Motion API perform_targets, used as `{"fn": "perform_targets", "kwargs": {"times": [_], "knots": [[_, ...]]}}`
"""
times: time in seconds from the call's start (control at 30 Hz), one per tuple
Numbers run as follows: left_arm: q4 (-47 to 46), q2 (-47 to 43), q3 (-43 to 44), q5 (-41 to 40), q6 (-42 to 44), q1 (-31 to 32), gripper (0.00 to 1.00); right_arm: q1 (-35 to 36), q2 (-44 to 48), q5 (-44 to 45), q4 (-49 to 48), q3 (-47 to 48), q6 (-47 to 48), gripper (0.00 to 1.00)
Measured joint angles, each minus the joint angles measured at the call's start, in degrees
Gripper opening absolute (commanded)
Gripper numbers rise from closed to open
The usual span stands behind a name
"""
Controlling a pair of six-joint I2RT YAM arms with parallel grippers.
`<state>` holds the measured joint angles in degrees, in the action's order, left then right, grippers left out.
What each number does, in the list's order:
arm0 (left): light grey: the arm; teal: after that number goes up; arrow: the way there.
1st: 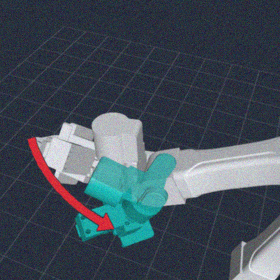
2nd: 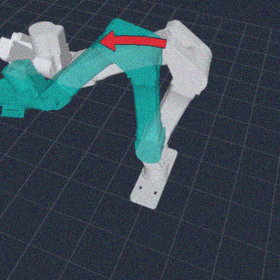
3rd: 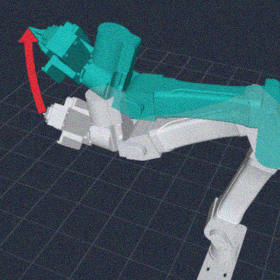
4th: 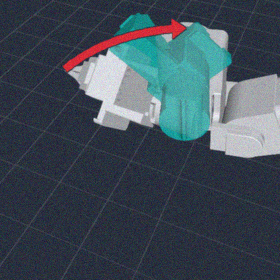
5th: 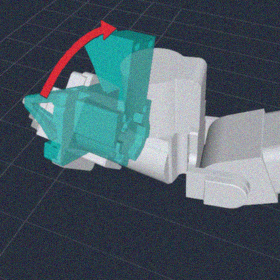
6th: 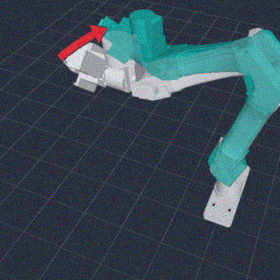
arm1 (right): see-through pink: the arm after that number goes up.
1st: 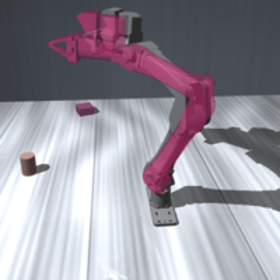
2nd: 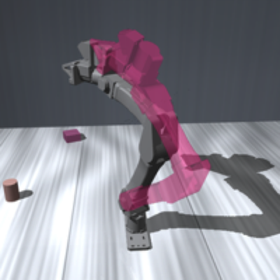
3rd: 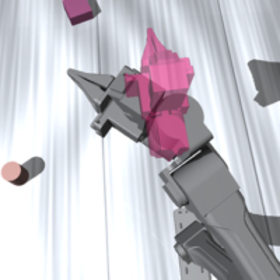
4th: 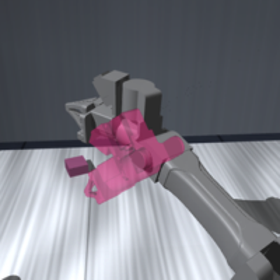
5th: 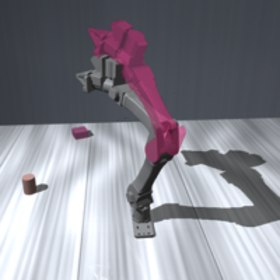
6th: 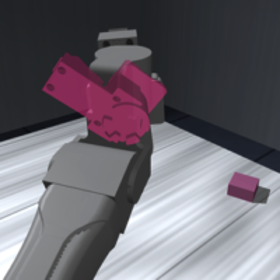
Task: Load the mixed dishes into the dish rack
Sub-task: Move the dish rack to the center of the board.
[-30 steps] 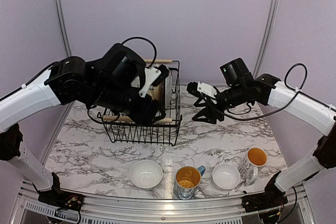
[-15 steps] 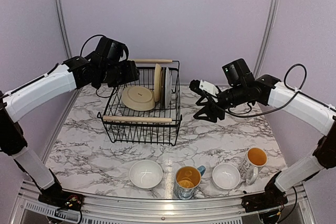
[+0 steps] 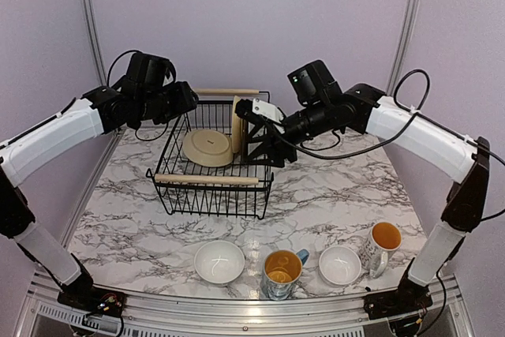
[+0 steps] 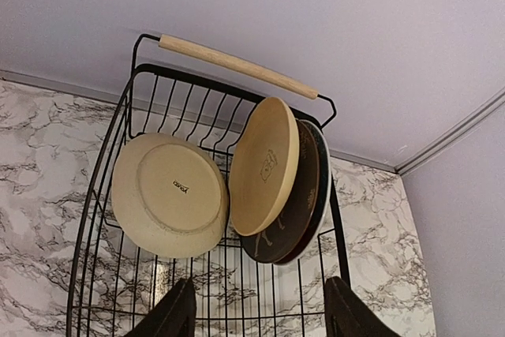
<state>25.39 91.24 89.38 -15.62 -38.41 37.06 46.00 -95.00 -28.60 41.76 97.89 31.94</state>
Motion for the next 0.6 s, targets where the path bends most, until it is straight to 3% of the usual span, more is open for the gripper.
{"fn": "perform_targets", "kwargs": {"times": [0.3,0.43,0.5,0.6], "knots": [[-1.88,-18.10,-12.15,-3.15,-0.11,0.13,0.59,4.00,-12.39,0.68,4.57,2.36,-0.72,0.59],[-2.80,-21.07,-15.67,-3.56,-0.13,0.13,0.59,4.20,-15.26,2.29,5.90,4.57,-1.51,0.39],[-3.08,-21.18,-16.87,-3.48,-0.13,0.13,0.59,4.20,-15.80,2.62,6.45,5.40,-1.97,0.24],[-3.26,-21.11,-18.10,-2.78,-0.15,0.13,0.59,4.20,-15.76,2.91,7.04,5.55,-1.79,0.16]]}}
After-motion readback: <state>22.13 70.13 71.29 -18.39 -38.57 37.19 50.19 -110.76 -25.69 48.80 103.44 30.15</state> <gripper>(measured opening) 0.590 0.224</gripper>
